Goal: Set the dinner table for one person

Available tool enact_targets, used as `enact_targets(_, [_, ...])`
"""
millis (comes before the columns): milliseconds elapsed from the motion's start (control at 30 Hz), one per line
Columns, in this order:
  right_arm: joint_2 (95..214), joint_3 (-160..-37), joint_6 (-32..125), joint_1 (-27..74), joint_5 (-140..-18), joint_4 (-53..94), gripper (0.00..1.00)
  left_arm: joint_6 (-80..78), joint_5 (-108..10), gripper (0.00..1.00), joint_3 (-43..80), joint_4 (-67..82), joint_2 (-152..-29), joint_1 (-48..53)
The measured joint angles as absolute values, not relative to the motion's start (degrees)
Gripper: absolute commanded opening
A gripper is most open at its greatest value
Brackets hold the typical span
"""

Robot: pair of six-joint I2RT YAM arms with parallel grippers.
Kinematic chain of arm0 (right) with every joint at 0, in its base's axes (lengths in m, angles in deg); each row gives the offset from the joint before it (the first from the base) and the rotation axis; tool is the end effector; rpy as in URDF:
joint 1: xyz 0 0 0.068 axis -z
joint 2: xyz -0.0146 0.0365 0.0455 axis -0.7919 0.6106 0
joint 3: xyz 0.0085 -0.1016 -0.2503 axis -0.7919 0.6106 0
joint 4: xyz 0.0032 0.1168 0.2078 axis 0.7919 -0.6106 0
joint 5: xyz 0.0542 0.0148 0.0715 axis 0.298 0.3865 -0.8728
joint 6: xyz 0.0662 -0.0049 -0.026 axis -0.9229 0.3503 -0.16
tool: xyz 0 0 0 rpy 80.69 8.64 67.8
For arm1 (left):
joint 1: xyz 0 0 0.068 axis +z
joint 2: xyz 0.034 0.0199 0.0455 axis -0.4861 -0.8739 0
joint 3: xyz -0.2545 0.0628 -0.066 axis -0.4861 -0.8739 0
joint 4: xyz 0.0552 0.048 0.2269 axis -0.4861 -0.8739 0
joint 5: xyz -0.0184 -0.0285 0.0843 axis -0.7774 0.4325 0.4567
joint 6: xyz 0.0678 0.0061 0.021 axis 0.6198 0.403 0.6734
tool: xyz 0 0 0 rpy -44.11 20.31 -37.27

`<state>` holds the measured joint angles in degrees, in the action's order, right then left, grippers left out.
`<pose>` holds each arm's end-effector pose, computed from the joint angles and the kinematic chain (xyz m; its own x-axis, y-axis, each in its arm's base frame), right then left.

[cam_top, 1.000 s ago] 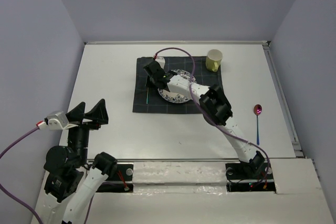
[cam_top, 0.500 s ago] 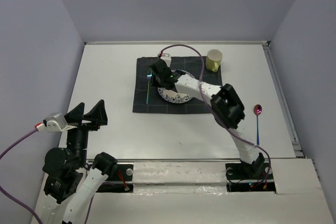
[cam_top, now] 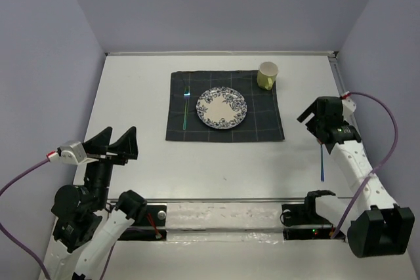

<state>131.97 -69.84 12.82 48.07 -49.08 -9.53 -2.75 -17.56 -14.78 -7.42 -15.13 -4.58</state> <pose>0.2079 -0.0062 0.2638 -0.3787 0.5773 -0.7234 0.5924 0.7517 0.2897 0.0201 0.0144 0.3551 0.3016 -0.4475 -0.8419 0.2875 0.8846 -0.3672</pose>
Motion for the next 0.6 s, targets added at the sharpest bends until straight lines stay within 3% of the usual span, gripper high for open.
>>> enact_targets(167, [133.22, -68.98, 15.32, 57.12, -52.49, -16.16, 0.85, -2.75, -16.84, 0.99, -14.78, -7.47, -15.13, -7.03])
enact_targets(367, [144.61, -68.04, 20.06, 72.14, -56.25, -14.87, 0.79, -2.78, -16.11, 0.99, -14.78, -7.69, -15.13, -8.56])
enact_targets(600, [155.32, -68.17, 23.38, 73.69, -58.59, -13.56, 0.75, -2.78, -15.26, 0.99, -14.78, -7.93, -15.13, -9.17])
